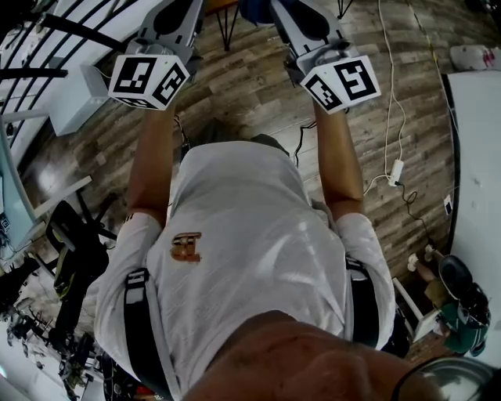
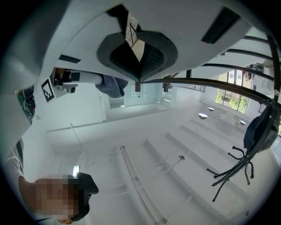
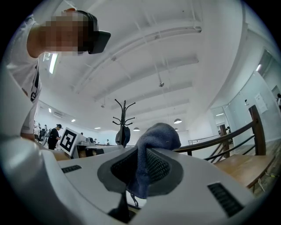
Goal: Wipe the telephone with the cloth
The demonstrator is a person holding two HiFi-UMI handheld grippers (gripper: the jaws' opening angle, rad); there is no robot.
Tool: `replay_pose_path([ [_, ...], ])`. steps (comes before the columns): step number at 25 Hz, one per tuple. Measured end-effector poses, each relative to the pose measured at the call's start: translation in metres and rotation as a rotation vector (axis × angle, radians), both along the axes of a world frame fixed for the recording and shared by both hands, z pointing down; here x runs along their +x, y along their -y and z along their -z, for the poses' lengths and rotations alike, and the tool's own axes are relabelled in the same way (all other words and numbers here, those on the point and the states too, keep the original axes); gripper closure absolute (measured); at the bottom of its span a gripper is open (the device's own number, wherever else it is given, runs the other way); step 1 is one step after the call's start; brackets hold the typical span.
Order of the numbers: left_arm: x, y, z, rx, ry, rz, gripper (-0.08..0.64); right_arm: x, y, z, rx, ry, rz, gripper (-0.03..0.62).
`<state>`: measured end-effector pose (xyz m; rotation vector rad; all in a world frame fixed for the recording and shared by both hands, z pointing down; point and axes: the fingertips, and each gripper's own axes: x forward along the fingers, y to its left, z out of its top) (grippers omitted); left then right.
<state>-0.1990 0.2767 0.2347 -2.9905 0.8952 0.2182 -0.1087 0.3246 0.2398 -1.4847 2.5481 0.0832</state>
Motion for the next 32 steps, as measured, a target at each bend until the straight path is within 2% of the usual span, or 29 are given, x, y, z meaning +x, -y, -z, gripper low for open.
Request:
replay_pose_path([
  [7,0.021,0.017,-0.002,-0.003,0.002,-0.001,0.541,0.025,0.015,-0.003,-0.007,-0.005,-0.013,0.532],
  [15,0.043,0.072,-0.013,-0.005,-0.014,0.003,0.541,0.049,0.062,-0.015,-0.021,-0.03,-0.023,0.532],
  [19,0.058,0.123,-0.025,-0.012,-0.016,0.011,0.541,0.064,0.112,-0.022,-0.032,-0.052,-0.016,0.532],
  [32,0.097,0.326,-0.05,-0.042,0.021,0.022,0.541,0.102,0.318,-0.036,-0.081,-0.08,-0.003,0.532],
])
